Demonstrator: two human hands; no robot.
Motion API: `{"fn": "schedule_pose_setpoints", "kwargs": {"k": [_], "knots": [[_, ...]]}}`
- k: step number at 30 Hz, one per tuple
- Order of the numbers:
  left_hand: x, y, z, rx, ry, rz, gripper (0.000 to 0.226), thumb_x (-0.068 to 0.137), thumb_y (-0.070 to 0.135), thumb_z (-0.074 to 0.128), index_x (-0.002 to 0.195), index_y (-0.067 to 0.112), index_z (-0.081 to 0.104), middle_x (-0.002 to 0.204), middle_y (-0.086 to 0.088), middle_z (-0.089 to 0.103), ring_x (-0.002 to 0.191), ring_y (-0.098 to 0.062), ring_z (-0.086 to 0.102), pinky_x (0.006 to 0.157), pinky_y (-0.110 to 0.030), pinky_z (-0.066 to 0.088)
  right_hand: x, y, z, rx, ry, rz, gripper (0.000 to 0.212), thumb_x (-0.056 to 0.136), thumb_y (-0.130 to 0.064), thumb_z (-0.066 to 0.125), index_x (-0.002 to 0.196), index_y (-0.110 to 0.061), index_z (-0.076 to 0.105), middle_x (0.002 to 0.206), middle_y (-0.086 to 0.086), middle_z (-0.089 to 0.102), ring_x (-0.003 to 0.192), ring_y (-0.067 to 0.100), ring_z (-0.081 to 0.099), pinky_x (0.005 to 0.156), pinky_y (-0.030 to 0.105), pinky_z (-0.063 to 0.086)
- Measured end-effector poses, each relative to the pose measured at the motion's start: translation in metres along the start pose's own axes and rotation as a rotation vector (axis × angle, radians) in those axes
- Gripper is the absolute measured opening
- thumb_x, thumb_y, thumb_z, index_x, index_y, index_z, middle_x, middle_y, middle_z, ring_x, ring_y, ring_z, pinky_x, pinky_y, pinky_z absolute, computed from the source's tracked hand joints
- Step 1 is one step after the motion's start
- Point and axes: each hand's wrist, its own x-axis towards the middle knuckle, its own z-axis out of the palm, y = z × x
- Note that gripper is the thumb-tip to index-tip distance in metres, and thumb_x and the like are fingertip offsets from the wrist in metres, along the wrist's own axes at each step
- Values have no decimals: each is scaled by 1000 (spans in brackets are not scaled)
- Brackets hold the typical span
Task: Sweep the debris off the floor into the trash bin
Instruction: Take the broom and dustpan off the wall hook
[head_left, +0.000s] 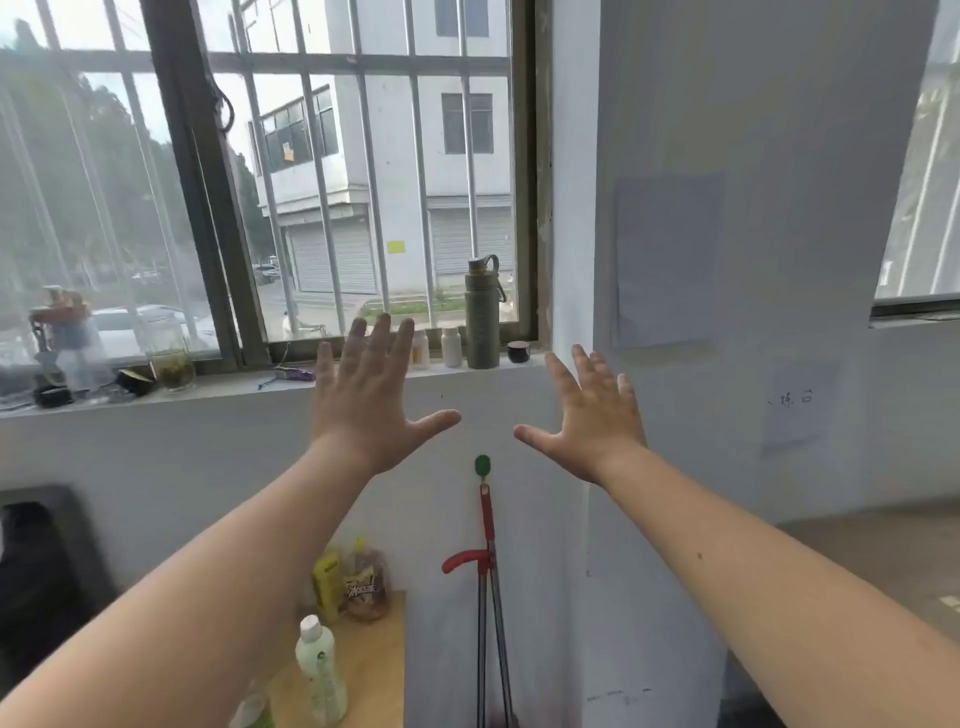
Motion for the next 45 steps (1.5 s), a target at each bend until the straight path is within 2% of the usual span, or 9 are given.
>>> {"fn": "schedule_pose_setpoints", "kwargs": {"k": [5,9,17,21,31,38,45], "knots": [[-9,-6,31,15,-30,58,117,70,99,18,158,29,-16,168,0,-13,153,-23,-16,123,-57,1,-14,1,26,-36,-52,62,105,76,-87,38,160,-35,2,170,3,0,156,25,-2,124,52,8],[-19,-5,61,-8,-81,51,115,72,97,17,160,27,-9,169,-1,-7,154,-23,-11,124,-56,2,-26,4,47,-27,-69,91,100,78,-83,42,159,-33,13,169,5,8,155,25,5,124,50,11],[-43,10,144,17,-298,3,112,75,94,20,161,26,-2,169,-2,1,155,-25,-4,124,-55,7,-46,46,118,38,-223,202,97,79,-79,48,158,-33,17,169,3,10,155,24,8,122,48,17],[-42,26,183,57,-386,-36,111,76,93,23,161,26,-1,169,-2,2,155,-24,-3,124,-54,8,-42,76,158,71,-300,184,97,79,-78,49,159,-33,15,169,4,9,155,24,8,122,47,18],[-53,59,270,127,-561,-261,105,80,88,28,161,26,8,169,-2,8,155,-24,5,123,-52,15,-24,127,253,322,-532,178,97,81,-76,52,159,-32,15,169,4,9,154,24,14,123,44,20],[-62,53,320,135,-619,-300,95,84,83,32,158,25,23,166,-4,22,153,-24,15,122,-51,21,-1,132,308,468,-600,202,95,82,-67,61,159,-31,20,168,4,13,154,24,15,123,43,20],[-56,39,386,93,-663,-280,86,85,78,40,153,24,35,160,-6,35,147,-29,30,118,-53,30,24,113,372,599,-621,277,86,86,-62,61,156,-27,27,166,2,20,151,22,22,121,44,27]]}}
